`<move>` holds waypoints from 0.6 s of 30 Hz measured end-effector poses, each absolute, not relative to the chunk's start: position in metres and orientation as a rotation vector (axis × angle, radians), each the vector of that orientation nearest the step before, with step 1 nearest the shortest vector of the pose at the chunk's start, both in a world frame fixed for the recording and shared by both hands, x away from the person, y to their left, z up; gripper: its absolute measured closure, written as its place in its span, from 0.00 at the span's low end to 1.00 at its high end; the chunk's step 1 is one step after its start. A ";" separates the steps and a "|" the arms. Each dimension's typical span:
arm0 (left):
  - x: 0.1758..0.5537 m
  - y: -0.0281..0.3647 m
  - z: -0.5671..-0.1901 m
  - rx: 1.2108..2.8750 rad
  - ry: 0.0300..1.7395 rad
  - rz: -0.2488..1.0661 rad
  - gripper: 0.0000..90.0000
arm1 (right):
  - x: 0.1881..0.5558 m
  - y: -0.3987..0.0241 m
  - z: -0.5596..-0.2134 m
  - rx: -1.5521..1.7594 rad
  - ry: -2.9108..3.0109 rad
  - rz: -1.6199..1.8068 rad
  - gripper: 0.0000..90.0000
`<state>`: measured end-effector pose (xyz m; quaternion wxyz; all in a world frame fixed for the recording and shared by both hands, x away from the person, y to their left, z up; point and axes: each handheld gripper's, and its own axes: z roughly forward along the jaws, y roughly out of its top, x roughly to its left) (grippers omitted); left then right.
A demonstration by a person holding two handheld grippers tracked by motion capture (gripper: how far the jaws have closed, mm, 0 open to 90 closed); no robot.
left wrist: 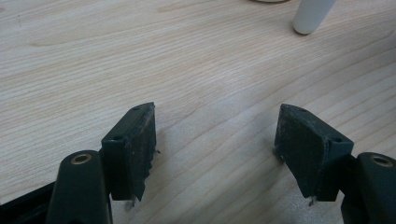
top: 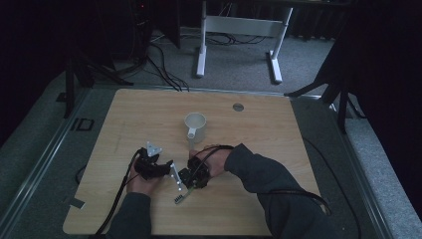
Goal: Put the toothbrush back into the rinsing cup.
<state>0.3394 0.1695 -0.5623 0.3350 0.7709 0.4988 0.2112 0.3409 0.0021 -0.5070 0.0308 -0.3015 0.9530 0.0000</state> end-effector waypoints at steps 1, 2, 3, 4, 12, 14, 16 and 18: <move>0.339 0.170 -0.562 2.013 1.301 0.551 0.34 | 0.342 0.003 -0.508 -0.936 2.939 -0.010 0.73; 0.339 0.170 -0.562 2.013 1.300 0.551 0.34 | 0.342 0.003 -0.508 -0.937 2.938 -0.012 0.73; 0.339 0.170 -0.562 2.013 1.300 0.551 0.34 | 0.342 0.004 -0.509 -0.945 2.940 -0.022 0.73; 0.339 0.170 -0.562 2.012 1.300 0.551 0.34 | 0.342 0.005 -0.510 -0.945 2.943 -0.030 0.73; 0.338 0.170 -0.562 2.010 1.299 0.550 0.34 | 0.345 0.009 -0.516 -0.970 2.962 -0.076 0.75; 0.338 0.170 -0.562 2.012 1.298 0.550 0.33 | 0.345 0.009 -0.518 -0.974 2.967 -0.072 0.75; 0.338 0.170 -0.562 2.011 1.298 0.550 0.33 | 0.345 0.009 -0.519 -0.980 2.964 -0.070 0.76; 0.338 0.170 -0.562 2.012 1.298 0.549 0.33 | 0.346 0.009 -0.519 -0.983 2.961 -0.071 0.76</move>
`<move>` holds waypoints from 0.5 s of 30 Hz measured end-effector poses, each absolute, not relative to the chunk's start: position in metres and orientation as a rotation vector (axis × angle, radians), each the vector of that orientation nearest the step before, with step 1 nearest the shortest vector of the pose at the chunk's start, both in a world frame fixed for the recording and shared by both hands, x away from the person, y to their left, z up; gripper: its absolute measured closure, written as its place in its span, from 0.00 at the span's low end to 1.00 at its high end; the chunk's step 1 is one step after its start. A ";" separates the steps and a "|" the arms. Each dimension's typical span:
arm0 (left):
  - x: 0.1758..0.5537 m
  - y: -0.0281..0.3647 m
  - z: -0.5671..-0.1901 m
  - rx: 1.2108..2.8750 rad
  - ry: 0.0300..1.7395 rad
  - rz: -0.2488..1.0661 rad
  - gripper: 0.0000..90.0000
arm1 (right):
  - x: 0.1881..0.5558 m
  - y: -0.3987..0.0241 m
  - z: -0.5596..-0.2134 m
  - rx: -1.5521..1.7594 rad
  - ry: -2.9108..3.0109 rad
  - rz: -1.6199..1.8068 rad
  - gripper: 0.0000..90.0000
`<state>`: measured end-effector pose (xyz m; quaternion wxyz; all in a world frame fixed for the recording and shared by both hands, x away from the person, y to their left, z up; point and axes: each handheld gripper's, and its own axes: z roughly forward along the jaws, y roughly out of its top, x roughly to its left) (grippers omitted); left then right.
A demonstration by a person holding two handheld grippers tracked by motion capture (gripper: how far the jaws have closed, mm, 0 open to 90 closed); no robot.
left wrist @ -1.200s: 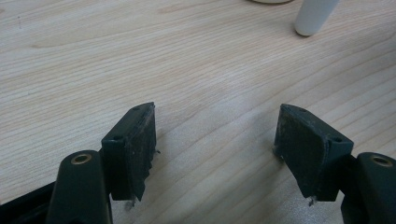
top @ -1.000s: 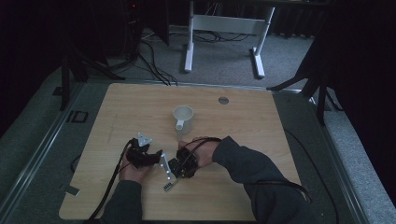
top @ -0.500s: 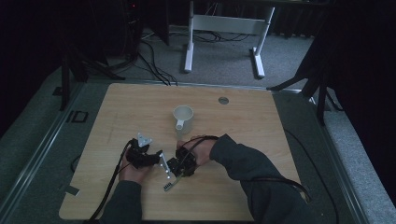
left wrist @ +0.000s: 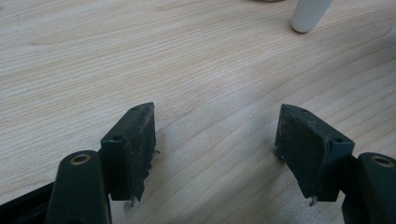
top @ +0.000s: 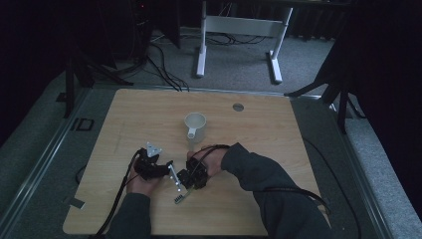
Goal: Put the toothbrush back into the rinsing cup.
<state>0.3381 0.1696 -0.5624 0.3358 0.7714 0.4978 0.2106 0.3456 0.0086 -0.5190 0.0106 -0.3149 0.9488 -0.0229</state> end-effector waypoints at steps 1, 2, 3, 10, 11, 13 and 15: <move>0.338 0.170 -0.562 2.012 1.298 0.550 0.33 | 0.346 0.009 -0.519 -0.980 2.964 -0.074 0.76; 0.338 0.170 -0.562 2.012 1.299 0.550 0.33 | 0.346 0.008 -0.519 -0.980 2.965 -0.073 0.77; 0.338 0.170 -0.562 2.012 1.299 0.550 0.33 | 0.346 0.008 -0.519 -0.981 2.969 -0.070 0.78; 0.337 0.169 -0.562 2.010 1.301 0.550 0.33 | 0.347 0.008 -0.519 -0.969 2.977 -0.061 0.84; 0.337 0.169 -0.562 2.010 1.301 0.550 0.33 | 0.347 0.008 -0.519 -0.969 2.977 -0.061 0.84; 0.337 0.169 -0.562 2.010 1.302 0.550 0.33 | 0.346 0.007 -0.519 -0.967 2.974 -0.060 0.86; 0.337 0.169 -0.562 2.009 1.302 0.550 0.33 | 0.345 0.006 -0.519 -0.970 2.971 -0.057 0.90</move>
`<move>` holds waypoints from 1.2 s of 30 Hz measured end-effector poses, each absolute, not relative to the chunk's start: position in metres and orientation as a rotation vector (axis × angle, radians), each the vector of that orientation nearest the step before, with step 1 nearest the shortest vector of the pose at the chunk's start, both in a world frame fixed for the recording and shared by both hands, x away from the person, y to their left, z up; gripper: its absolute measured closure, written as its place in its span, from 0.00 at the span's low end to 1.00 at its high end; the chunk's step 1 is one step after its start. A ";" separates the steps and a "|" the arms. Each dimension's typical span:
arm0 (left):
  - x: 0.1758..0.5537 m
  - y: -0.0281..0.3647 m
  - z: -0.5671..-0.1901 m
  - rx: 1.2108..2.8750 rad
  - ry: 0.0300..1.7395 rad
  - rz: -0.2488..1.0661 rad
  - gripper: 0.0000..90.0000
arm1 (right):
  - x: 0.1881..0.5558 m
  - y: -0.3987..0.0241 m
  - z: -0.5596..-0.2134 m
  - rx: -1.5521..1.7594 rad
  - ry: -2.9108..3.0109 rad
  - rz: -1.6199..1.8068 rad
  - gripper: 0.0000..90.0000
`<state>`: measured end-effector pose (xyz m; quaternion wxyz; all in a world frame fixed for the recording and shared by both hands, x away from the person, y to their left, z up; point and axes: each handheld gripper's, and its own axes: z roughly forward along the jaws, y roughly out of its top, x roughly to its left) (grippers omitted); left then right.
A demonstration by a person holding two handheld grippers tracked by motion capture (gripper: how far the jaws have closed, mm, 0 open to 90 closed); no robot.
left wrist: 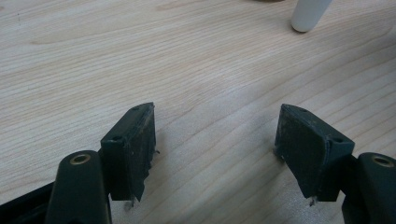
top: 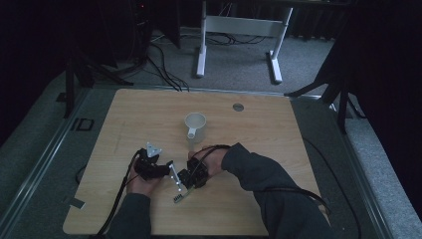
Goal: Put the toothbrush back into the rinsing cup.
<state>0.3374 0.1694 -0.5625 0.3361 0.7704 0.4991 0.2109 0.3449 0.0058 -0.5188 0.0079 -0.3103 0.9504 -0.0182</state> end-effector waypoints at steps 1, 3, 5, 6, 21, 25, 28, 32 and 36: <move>0.337 0.169 -0.562 2.009 1.302 0.550 0.33 | 0.343 0.005 -0.519 -0.978 2.962 -0.056 0.90; 0.337 0.169 -0.562 2.009 1.302 0.550 0.33 | 0.343 0.005 -0.519 -0.976 2.961 -0.058 0.91; 0.337 0.169 -0.562 2.009 1.303 0.550 0.33 | 0.342 0.005 -0.519 -0.974 2.960 -0.064 0.91; 0.337 0.169 -0.562 2.009 1.303 0.550 0.33 | 0.342 0.005 -0.519 -0.972 2.962 -0.067 0.91; 0.337 0.169 -0.562 2.008 1.303 0.550 0.33 | 0.346 0.004 -0.508 -0.876 3.015 0.000 0.92; 0.337 0.169 -0.562 2.009 1.303 0.550 0.33 | 0.349 0.000 -0.501 -0.844 3.018 0.030 0.92; 0.337 0.169 -0.562 2.008 1.304 0.550 0.33 | 0.351 -0.003 -0.497 -0.827 3.021 0.058 0.92; 0.338 0.169 -0.562 2.008 1.304 0.551 0.33 | 0.354 -0.007 -0.493 -0.796 3.035 0.107 0.92; 0.338 0.169 -0.563 2.006 1.305 0.551 0.33 | 0.356 -0.010 -0.489 -0.769 3.040 0.141 0.92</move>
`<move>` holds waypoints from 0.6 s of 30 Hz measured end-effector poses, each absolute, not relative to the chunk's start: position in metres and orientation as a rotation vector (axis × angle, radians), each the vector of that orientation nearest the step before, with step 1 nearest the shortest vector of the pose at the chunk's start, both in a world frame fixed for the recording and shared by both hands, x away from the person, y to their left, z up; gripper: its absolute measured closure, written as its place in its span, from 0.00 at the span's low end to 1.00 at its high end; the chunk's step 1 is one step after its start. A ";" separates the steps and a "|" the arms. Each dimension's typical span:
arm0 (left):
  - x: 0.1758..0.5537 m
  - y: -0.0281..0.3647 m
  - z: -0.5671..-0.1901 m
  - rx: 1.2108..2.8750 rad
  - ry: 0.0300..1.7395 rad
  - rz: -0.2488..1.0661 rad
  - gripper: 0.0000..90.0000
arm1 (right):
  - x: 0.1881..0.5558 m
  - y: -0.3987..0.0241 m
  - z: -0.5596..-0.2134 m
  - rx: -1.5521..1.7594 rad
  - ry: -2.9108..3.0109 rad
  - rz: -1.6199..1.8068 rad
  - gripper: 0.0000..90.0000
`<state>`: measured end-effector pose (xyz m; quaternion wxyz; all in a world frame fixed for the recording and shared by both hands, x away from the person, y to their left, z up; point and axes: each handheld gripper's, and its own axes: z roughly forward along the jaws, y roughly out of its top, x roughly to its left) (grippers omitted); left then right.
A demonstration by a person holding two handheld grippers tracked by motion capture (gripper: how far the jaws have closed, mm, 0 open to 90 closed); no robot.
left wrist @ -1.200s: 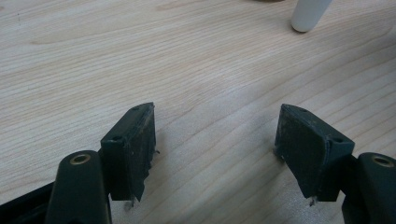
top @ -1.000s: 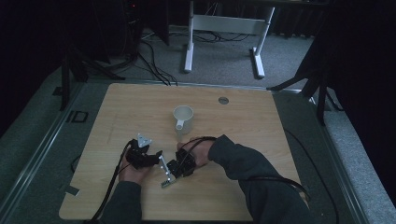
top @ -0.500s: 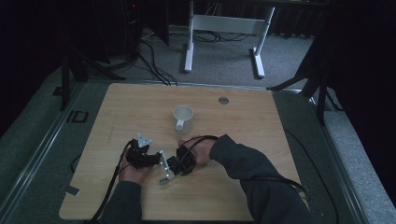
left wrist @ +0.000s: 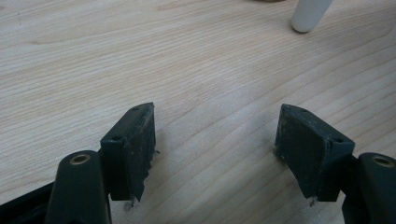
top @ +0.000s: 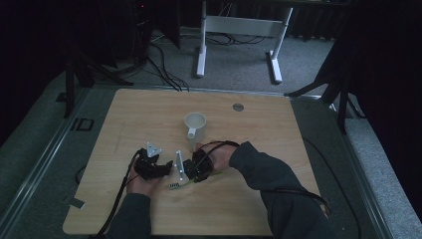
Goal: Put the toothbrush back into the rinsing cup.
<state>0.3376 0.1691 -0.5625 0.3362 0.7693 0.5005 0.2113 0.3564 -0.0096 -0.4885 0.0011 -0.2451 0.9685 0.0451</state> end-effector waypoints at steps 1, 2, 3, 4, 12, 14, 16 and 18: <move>0.338 0.169 -0.563 2.005 1.306 0.551 0.33 | 0.357 -0.010 -0.488 -0.765 3.041 0.154 0.92; 0.338 0.169 -0.563 2.004 1.306 0.551 0.33 | 0.358 -0.011 -0.487 -0.753 3.043 0.162 0.92; 0.338 0.169 -0.563 2.003 1.306 0.551 0.33 | 0.359 -0.012 -0.486 -0.745 3.044 0.175 0.92; 0.338 0.169 -0.563 2.005 1.305 0.551 0.33 | 0.360 -0.013 -0.485 -0.736 3.044 0.180 0.92; 0.338 0.169 -0.562 2.007 1.305 0.551 0.33 | 0.367 -0.020 -0.478 -0.655 3.065 0.297 0.92; 0.338 0.169 -0.562 2.007 1.305 0.551 0.33 | 0.369 -0.022 -0.477 -0.636 3.064 0.322 0.92; 0.338 0.169 -0.562 2.007 1.305 0.551 0.33 | 0.369 -0.023 -0.476 -0.628 3.061 0.329 0.92; 0.338 0.169 -0.562 2.007 1.305 0.551 0.33 | 0.370 -0.024 -0.474 -0.612 3.058 0.349 0.92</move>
